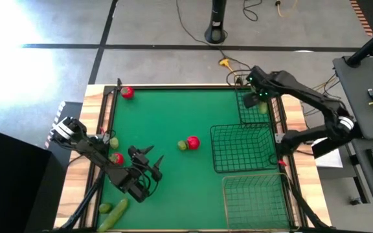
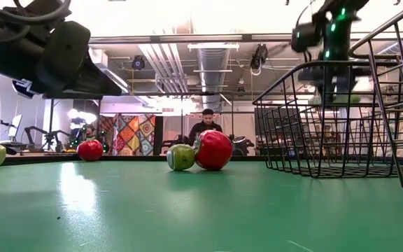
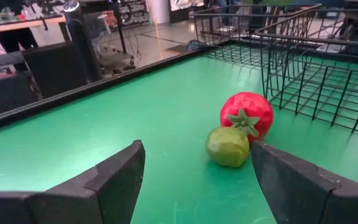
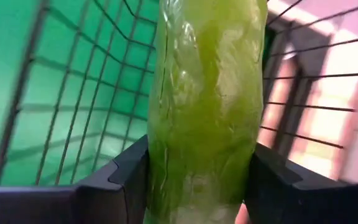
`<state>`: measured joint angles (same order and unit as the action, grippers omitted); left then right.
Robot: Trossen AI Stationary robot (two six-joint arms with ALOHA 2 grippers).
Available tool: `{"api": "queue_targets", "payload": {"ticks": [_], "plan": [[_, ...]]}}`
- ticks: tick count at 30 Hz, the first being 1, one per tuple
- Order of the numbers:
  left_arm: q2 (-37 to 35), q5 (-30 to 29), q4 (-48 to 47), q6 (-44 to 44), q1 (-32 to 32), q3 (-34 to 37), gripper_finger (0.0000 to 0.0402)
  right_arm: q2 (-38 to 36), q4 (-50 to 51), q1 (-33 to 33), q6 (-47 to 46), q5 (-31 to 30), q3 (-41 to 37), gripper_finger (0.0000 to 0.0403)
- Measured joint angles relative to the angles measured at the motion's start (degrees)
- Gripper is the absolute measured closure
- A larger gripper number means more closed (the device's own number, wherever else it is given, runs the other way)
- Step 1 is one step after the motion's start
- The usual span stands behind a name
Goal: Sort produce into baskets
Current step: Put the top cucumber into the top black wire basket
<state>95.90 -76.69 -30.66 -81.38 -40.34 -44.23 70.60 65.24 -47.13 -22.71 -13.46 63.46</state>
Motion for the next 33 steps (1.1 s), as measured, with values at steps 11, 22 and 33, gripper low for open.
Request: {"api": "queue_targets", "payload": {"ticks": [11,22,33], "plan": [[-0.49,5.4,-0.22,1.76,-0.96,-1.66,0.0125,14.75,-4.0,-6.25,4.07,1.67,1.46,0.0212],[-0.64,5.34,0.65,1.86,-0.92,-1.88,0.0125,25.74,4.13,-8.24,8.64,5.82,10.66,0.0211],[-0.73,5.34,0.65,2.01,-0.92,-1.88,0.0125,28.1,5.42,-10.39,9.51,9.64,15.02,0.0211]]}}
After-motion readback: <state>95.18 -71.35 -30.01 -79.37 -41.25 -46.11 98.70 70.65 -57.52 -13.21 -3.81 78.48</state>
